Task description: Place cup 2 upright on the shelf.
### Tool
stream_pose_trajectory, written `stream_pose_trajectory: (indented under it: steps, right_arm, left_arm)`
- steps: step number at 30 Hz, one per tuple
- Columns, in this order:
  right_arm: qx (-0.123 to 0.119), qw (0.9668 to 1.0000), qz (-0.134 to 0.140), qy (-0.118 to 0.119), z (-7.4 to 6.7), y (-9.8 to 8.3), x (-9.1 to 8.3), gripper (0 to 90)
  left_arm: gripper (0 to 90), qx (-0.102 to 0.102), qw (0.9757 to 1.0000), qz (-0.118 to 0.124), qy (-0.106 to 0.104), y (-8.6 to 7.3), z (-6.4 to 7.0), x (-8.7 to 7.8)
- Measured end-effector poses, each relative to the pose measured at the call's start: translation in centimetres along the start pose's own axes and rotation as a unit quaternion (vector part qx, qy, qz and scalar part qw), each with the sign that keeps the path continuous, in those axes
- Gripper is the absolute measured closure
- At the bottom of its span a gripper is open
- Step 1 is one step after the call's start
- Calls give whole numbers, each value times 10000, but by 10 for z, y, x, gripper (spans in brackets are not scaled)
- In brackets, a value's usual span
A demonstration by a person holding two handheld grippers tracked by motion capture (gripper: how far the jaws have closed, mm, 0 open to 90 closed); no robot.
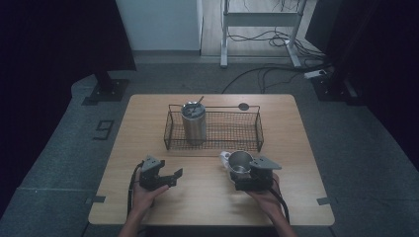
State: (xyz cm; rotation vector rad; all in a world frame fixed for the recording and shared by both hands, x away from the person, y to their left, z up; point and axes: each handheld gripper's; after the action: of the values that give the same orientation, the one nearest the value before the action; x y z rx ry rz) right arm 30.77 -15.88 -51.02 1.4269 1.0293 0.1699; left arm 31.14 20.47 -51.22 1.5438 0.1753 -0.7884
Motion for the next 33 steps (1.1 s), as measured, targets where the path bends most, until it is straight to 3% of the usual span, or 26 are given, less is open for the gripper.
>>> stream_pose_trajectory:
  steps: [8, 11, 14, 33]
  right_arm:
    - [-53, 9999, -59, -75, 1, 4, 15, 0]
    - [-119, 9997, -81, -198, 0, 5, 21, 18]
    - [-107, 9997, -20, -203, 1, 7, 24, 53]
    - [-206, 9995, -197, -167, 1, 9, 19, 67]
  left_arm:
    - [148, -8, 10000, -30, -30, -1, 0, 1]
    - [148, -117, 9997, -34, -201, -1, -1, 2]
    - [148, -136, 9997, -15, -205, -1, -2, 1]
    - [150, 11, 9997, -75, -216, -4, 4, 4]
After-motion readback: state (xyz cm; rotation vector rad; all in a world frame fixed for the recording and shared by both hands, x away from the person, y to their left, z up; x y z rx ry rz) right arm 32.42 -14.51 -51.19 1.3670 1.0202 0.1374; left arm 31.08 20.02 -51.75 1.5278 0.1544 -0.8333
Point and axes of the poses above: each handheld gripper's, and its own axes: x roughly forward along the jaws, y roughly out of its top, z roughly to its right, and after that the axes turned 12 degrees about y, right-handed
